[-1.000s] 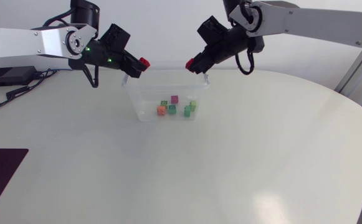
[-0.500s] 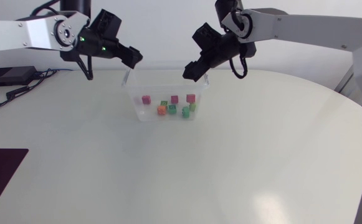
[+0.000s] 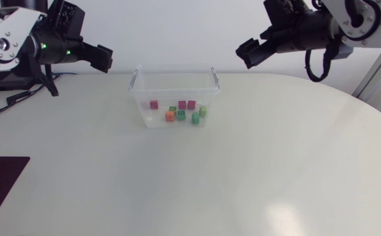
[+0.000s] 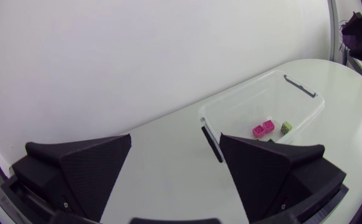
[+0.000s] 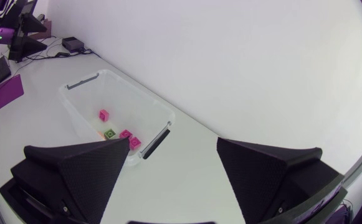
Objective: Place the duplo bricks in the container
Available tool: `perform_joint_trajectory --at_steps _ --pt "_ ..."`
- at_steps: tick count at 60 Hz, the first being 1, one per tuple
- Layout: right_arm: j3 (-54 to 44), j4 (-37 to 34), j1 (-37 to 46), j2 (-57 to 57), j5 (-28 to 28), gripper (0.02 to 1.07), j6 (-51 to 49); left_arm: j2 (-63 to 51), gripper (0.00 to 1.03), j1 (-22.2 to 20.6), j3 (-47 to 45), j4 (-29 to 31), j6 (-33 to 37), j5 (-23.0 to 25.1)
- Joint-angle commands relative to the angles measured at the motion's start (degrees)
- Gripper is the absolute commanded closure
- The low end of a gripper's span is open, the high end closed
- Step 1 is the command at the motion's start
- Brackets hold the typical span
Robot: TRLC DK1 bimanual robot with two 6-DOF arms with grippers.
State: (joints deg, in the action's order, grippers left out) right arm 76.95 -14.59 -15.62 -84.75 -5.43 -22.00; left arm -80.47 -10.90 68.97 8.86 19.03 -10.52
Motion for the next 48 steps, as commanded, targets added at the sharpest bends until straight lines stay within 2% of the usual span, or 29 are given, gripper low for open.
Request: perform_joint_trajectory --at_steps 1,7,11,23,30,48 --pt "-5.6 1.7 0.9 3.8 1.4 0.06 2.5 4.8 0.04 0.3 -4.1 -1.0 -1.8 -1.7" --pt "-12.7 6.5 2.4 9.1 1.6 0.06 2.2 9.5 0.04 0.6 -8.6 -1.9 -1.5 -1.9" --pt "-15.5 7.0 3.6 11.1 2.4 0.06 2.3 12.4 0.04 1.3 -11.8 -3.2 -1.4 -1.9" --pt "-25.4 10.3 6.5 18.4 9.2 0.06 5.6 20.4 0.04 3.1 -21.9 -8.0 -1.0 -1.9" --pt "-31.2 13.4 8.1 23.3 10.2 0.06 5.6 25.1 0.05 4.1 -26.5 -9.0 -1.0 -1.8" --pt "-40.2 13.8 12.5 33.9 12.4 0.06 5.1 36.7 0.05 5.7 -37.6 -12.7 0.0 -1.7"
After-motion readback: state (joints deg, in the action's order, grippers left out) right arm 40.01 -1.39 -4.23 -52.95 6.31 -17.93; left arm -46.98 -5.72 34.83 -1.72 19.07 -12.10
